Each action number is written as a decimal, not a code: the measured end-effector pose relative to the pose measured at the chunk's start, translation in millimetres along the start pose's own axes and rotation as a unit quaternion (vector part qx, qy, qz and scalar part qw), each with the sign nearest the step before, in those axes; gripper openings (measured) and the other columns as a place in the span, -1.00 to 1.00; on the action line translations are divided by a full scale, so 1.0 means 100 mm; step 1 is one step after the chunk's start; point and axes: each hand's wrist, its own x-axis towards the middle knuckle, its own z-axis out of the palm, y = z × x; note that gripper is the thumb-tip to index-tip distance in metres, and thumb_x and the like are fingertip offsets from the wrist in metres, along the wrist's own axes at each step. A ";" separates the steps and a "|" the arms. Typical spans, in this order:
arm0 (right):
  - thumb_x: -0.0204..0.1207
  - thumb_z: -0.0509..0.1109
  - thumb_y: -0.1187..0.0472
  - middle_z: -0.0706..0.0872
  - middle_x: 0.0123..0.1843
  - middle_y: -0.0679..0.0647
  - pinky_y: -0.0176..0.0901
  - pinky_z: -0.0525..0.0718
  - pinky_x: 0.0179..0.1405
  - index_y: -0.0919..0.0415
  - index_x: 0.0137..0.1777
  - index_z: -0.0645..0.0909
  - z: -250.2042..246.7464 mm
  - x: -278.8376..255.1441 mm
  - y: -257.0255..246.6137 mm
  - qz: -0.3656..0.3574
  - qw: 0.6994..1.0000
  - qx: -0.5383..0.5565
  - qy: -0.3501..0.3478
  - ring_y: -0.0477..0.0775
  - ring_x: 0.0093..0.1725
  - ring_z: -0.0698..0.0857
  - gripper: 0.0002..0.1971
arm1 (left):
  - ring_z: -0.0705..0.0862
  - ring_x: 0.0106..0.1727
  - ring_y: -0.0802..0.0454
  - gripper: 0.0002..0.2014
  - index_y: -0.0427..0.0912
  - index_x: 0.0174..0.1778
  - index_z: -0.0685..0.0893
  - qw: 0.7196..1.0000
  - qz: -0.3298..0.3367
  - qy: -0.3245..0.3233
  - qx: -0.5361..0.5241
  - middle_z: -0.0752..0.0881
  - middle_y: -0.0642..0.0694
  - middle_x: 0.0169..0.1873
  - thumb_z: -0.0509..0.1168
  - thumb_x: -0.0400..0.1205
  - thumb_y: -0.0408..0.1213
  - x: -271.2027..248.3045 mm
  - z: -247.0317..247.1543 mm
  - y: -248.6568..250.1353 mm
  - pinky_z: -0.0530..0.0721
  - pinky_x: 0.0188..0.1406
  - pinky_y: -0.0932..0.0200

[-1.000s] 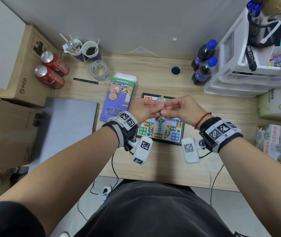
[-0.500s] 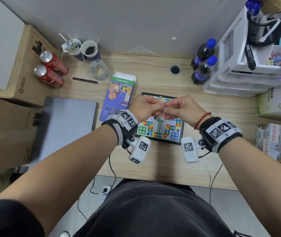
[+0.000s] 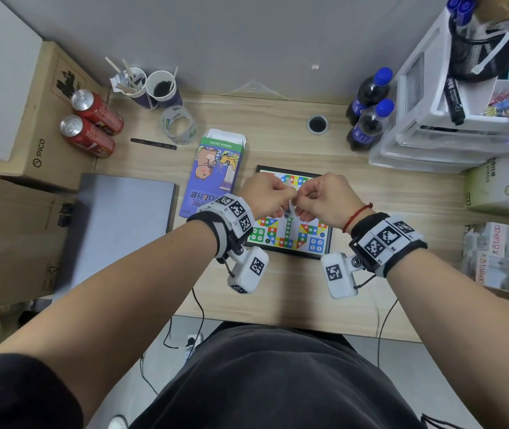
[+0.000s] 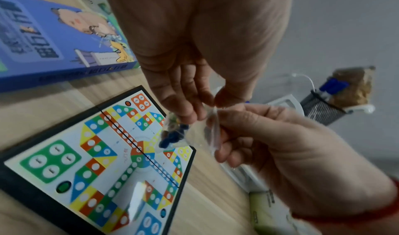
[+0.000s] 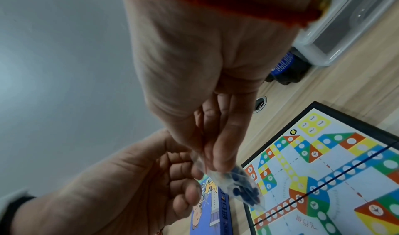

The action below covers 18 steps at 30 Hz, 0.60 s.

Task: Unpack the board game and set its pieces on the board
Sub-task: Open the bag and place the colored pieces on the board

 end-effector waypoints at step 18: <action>0.29 0.37 0.10 0.75 -0.50 0.05 -0.07 0.75 -0.08 0.14 -0.37 0.68 -0.12 0.16 0.03 0.020 0.981 -0.179 0.075 0.05 -0.37 0.76 -0.85 | 0.40 -0.47 0.01 -0.62 -0.13 -0.55 0.36 0.975 0.096 -0.011 0.199 0.43 -0.06 -0.57 0.28 0.57 -0.21 0.06 -0.09 -0.14 0.33 -0.48 0.18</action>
